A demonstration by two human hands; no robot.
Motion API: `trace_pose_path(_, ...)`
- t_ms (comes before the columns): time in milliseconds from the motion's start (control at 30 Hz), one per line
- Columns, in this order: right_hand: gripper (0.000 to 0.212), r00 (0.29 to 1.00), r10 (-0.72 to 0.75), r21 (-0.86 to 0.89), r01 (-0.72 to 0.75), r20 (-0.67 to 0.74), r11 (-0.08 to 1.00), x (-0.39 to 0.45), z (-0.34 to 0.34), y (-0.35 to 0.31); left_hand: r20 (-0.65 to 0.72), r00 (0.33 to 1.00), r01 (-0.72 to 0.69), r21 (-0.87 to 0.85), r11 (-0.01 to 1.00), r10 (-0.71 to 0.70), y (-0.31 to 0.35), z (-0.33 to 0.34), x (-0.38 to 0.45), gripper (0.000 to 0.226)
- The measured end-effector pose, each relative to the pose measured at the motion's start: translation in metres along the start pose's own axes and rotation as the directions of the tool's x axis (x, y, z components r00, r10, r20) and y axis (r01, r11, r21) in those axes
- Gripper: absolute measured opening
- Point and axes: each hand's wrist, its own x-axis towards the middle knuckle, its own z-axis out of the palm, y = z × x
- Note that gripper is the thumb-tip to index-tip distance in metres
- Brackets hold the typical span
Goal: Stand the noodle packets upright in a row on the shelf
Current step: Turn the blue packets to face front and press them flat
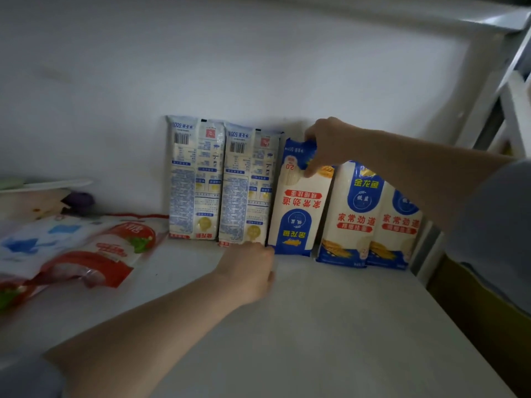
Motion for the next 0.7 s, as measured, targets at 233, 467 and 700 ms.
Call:
trace_pose_path(233, 0.052, 0.997, -0.078, 0.048, 0.077, 0.009, 0.996, -0.001, 0.006, -0.01, -0.01, 0.995, -0.103, -0.1, 0.99, 0.102, 0.015, -0.004, 0.002, 0.042)
trace_pose_path(467, 0.053, 0.993, -0.12, 0.045, 0.12, -0.007, 0.992, 0.006, 0.01, -0.021, -0.003, 0.983, -0.183, -0.124, 0.975, 0.184, 0.09, -0.006, 0.077, 0.082)
trace_pose_path(700, 0.056, 0.991, -0.131, 0.019, 0.132, -0.036, 0.991, -0.004, 0.011, -0.02, 0.027, 0.991, -0.128, -0.141, 0.982, 0.133, 0.083, 0.003, 0.07, 0.079)
